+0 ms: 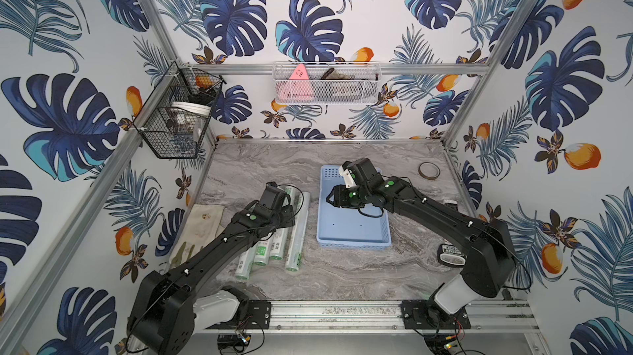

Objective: Put the plastic wrap into the basket
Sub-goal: Pick up the plastic wrap from the center of the board.

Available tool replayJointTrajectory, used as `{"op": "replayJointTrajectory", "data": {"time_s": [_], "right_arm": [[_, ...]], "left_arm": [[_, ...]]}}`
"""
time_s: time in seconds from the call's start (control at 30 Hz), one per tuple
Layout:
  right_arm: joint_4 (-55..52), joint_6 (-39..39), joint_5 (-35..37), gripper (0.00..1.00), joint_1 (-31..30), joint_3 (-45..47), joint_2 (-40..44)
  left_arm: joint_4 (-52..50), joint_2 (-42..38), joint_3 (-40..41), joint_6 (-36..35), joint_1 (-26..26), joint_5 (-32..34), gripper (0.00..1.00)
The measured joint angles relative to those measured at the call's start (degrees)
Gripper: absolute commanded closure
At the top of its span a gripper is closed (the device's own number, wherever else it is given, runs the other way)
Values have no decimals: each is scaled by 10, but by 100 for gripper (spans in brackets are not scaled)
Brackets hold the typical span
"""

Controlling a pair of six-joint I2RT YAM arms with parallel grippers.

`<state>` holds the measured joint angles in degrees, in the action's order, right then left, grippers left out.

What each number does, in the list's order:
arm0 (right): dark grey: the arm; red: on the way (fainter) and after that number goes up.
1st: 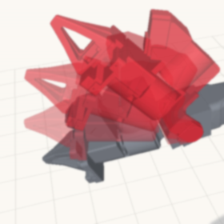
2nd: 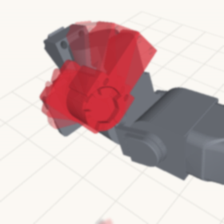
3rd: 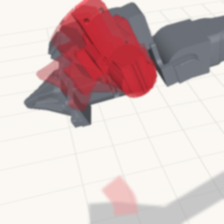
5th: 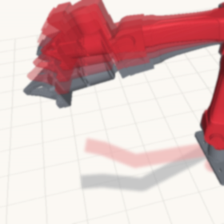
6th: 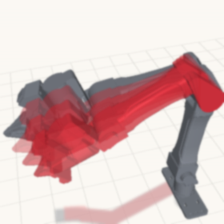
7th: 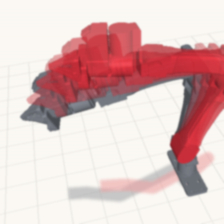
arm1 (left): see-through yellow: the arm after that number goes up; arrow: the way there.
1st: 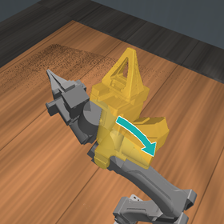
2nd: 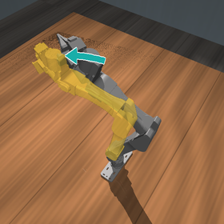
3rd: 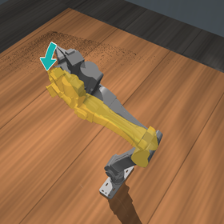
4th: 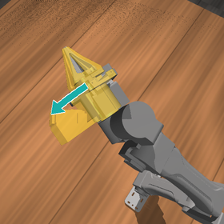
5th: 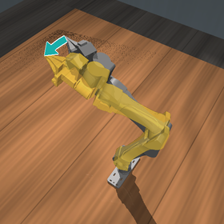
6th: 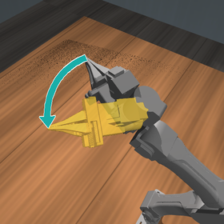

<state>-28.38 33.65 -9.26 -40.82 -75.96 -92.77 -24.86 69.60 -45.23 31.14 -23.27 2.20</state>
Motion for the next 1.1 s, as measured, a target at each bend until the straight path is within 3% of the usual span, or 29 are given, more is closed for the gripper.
{"op": "replayJointTrajectory", "data": {"time_s": [0.17,0.33,0.87,1.1], "right_arm": [[2,14,42,42,-1,21,14],[4,14,68,41,-3,30,29],[4,16,102,40,0,63,45],[4,16,109,40,1,74,49]], "left_arm": [[0,69,-29,-13,-15,-36,29],[-22,122,-60,-26,-37,-11,28],[-18,222,-77,-47,-56,-5,33],[-13,253,-81,-54,-64,2,39]]}}
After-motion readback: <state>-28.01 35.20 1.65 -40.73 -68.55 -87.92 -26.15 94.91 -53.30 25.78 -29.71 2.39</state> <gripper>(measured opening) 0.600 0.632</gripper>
